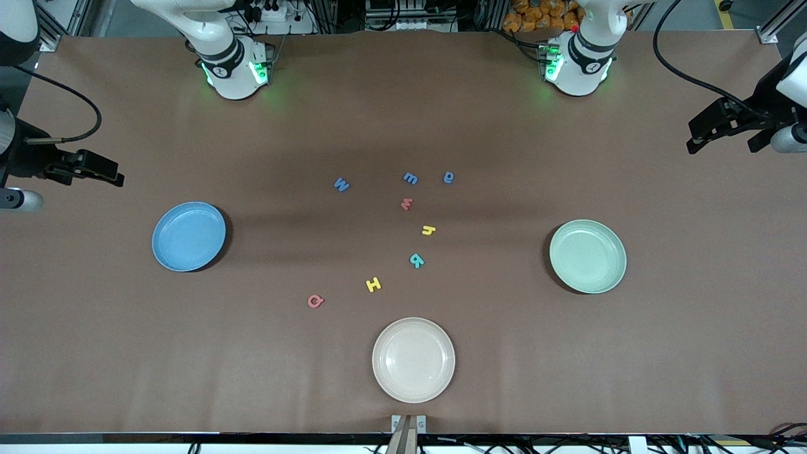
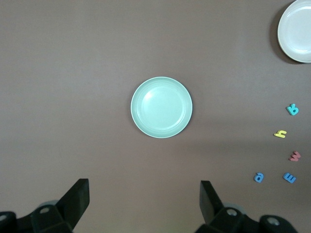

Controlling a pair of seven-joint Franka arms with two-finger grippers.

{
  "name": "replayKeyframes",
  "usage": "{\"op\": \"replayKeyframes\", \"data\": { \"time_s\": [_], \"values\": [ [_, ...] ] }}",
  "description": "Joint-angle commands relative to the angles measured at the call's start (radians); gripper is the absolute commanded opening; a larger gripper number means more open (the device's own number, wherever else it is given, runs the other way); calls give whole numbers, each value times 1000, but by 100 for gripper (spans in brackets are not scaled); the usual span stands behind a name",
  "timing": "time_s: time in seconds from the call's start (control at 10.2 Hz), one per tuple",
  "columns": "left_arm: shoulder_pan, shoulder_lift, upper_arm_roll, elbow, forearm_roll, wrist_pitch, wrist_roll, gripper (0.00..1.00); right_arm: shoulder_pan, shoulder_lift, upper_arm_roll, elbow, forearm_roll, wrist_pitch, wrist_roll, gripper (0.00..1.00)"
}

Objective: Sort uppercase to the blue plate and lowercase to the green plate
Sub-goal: 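Reach the left gripper to blue m while the right gripper reaches blue M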

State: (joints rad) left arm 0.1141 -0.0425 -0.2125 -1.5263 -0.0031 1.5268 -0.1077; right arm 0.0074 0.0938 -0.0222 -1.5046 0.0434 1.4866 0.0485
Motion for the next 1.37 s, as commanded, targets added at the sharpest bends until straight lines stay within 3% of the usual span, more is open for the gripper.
{"op": "replayKeyframes", "data": {
  "time_s": [0.0,0.39,0.78,0.98,1.27],
  "values": [
    [-7,-7,5,8,-5,-11,-1,100,-6,-9,-2,-8,20,-5,-13,100],
    [-42,10,-7,-1,-15,-8,-21,100,-6,-9,-2,-8,20,-5,-13,100],
    [-77,39,-165,-124,-20,128,-45,100,-1,-8,-2,-5,21,-48,-13,100],
    [-123,94,-279,-138,-12,191,-157,100,13,-3,-1,6,9,-94,-9,100],
    [-198,188,-347,-144,55,249,-260,100,34,7,8,0,21,-21,1,100]
  ]
}}
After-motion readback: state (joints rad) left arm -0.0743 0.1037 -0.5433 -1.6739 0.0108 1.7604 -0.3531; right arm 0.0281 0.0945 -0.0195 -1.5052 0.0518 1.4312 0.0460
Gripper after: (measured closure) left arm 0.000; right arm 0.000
